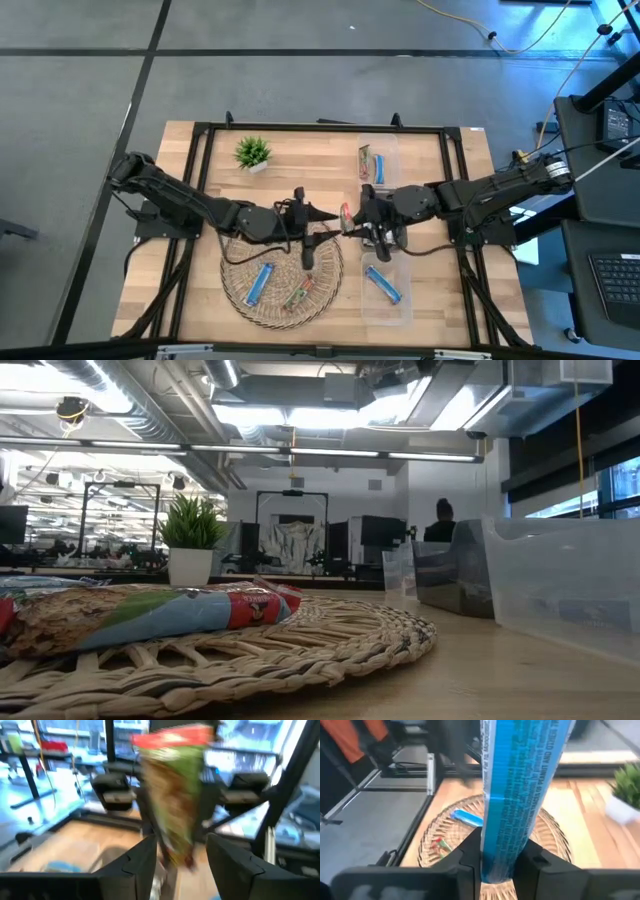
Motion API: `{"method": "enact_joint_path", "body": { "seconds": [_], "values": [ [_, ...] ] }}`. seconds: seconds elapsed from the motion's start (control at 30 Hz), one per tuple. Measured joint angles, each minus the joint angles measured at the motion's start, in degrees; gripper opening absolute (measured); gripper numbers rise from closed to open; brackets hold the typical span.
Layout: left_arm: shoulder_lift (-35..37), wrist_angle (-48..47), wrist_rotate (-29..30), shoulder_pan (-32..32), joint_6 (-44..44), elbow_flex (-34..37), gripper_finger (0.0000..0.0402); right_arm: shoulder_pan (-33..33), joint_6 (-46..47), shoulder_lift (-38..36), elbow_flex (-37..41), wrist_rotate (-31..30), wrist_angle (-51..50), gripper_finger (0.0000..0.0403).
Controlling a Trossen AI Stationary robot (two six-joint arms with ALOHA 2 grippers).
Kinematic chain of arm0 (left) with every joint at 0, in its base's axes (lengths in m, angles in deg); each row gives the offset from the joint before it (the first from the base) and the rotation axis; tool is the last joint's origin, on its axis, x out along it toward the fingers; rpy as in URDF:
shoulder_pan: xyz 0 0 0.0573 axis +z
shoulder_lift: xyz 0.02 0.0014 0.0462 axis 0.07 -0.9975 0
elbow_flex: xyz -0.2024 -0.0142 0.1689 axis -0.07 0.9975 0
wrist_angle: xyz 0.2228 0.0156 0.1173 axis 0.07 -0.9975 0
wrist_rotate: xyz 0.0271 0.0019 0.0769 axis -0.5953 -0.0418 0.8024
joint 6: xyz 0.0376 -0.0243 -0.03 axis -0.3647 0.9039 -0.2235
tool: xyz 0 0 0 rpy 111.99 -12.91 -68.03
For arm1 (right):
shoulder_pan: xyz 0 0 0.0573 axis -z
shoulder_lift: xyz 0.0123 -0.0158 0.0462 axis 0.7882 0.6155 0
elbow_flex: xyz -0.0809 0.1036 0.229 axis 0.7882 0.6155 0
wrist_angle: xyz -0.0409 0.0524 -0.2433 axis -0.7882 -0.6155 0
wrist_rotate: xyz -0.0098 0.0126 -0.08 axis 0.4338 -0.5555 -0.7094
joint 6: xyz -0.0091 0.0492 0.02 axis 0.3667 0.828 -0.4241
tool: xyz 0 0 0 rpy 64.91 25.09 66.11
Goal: Pick and place Granola Bars by type
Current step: Put the red granola bar into the top transparent bin
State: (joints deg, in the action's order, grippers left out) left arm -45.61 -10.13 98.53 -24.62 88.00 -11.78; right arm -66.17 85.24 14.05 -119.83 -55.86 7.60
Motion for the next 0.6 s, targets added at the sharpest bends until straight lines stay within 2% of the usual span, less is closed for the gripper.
{"method": "enact_joint_path", "body": {
  "seconds": [0.13,0.27,0.47,0.6],
  "values": [
    [3.5,-8.9,0.0,-1.7,6.4,0.0,0.0172,2.6,4.7,-1.6,0.0,-0.4,-7.0,0.008],
    [4.9,-13.3,0.0,-3.5,11.7,0.0,0.0172,7.3,9.2,-2.0,0.0,-0.9,-18.1,0.008],
    [4.8,-14.5,-0.2,-5.3,12.5,0.0,0.0169,16.2,11.1,-1.4,0.0,-9.9,-29.3,0.008],
    [4.8,-15.8,0.0,-5.3,16.8,0.0,0.0169,22.5,15.5,-1.4,0.1,-11.3,-31.7,0.008]
  ]
}}
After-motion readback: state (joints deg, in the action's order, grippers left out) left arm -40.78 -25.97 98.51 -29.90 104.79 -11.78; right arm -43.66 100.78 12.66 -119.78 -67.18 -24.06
